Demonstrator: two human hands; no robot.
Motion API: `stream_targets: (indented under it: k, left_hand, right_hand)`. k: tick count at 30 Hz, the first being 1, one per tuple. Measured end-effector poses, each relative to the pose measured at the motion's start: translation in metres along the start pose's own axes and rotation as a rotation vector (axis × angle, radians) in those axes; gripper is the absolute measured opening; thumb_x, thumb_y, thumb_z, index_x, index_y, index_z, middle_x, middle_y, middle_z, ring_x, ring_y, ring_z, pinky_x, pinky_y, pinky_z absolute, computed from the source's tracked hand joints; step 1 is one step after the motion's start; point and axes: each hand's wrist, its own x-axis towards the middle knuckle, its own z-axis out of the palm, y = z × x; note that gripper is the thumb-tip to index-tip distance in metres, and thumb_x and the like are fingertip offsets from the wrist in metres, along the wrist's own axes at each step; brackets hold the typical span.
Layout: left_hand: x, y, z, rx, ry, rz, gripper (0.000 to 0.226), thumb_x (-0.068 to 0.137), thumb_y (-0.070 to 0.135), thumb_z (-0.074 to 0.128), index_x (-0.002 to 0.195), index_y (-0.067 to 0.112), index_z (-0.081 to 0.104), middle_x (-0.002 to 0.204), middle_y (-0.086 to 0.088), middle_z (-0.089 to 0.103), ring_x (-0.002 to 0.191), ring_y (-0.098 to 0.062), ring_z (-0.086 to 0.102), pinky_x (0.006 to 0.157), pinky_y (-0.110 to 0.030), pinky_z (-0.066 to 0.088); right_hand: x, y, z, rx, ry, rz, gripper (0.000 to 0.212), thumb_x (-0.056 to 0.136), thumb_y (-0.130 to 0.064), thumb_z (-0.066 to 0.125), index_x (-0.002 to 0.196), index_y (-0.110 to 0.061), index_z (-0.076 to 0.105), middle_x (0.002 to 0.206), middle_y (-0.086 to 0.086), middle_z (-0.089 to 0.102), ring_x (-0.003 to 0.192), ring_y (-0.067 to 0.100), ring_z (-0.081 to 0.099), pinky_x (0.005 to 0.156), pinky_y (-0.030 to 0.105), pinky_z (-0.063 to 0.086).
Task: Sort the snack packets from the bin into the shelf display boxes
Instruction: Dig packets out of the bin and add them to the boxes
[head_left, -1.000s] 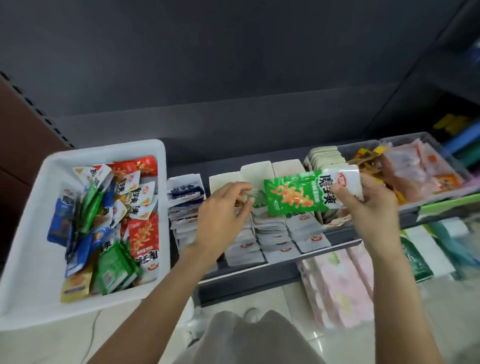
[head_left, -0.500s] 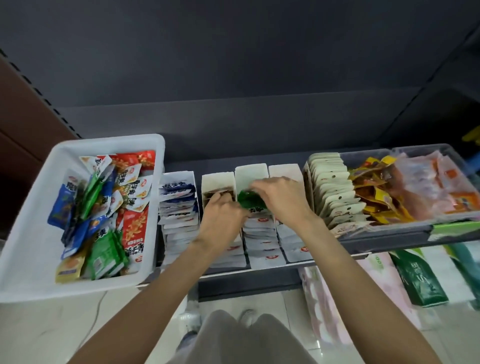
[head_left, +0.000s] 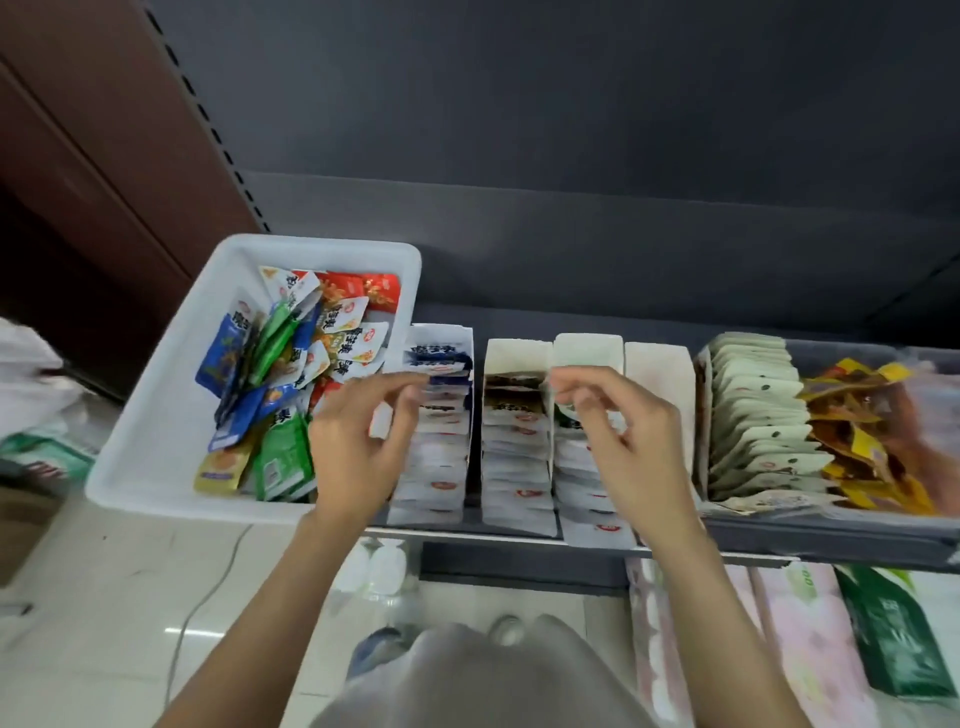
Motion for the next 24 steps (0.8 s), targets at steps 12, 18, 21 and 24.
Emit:
stream_targets:
  k: [12, 18, 21, 24]
  left_hand:
    - [0.0, -0.151, -0.095, 0.612, -0.726, -0.578, 0.038, 0.085, 0.039, 0.062, 0.122, 0.032, 0.058, 0.113, 0.002, 0.067, 0.102, -0.024, 0.061, 0.084, -0.032, 0.048]
    - [0.008, -0.17, -0.092, 0.545, -0.921, -0.52, 0.027, 0.092, 0.037, 0.05, 0.108, 0.019, 0.064, 0.108, -0.004, 0.067, 0.1, -0.026, 0.06, 0.077, -0.031, 0.044]
    - [0.008, -0.17, -0.088, 0.492, -0.965, -0.509, 0.022, 0.093, 0.028, 0.047, 0.098, 0.013, 0.062, 0.104, -0.008, 0.065, 0.098, -0.027, 0.059, 0.075, -0.03, 0.042]
    - [0.012, -0.171, -0.085, 0.402, -0.967, -0.519, 0.024, 0.095, 0.027, 0.044, 0.102, 0.012, 0.062, 0.106, -0.008, 0.065, 0.097, -0.025, 0.058, 0.078, -0.031, 0.044]
  right_hand:
    - [0.042, -0.028, 0.256, -0.448, -0.708, -0.131, 0.022, 0.093, -0.018, 0.057, 0.112, -0.013, 0.067, 0.103, 0.005, 0.068, 0.084, 0.016, 0.062, 0.079, 0.036, 0.053]
    - [0.042, -0.029, 0.304, -0.771, -0.761, 0.106, 0.054, 0.087, 0.0, 0.06, 0.135, -0.001, 0.036, 0.102, 0.01, 0.06, 0.091, 0.027, 0.059, 0.071, 0.032, 0.044]
    - [0.045, -0.028, 0.305, -0.728, -0.75, 0.229, 0.035, 0.086, 0.007, 0.057, 0.119, 0.003, 0.049, 0.108, 0.012, 0.056, 0.093, 0.025, 0.056, 0.073, 0.028, 0.043]
    - [0.048, -0.026, 0.301, -0.635, -0.7, 0.34, 0.016, 0.084, 0.005, 0.059, 0.1, 0.0, 0.058, 0.099, 0.01, 0.056, 0.088, 0.022, 0.054, 0.072, 0.026, 0.044]
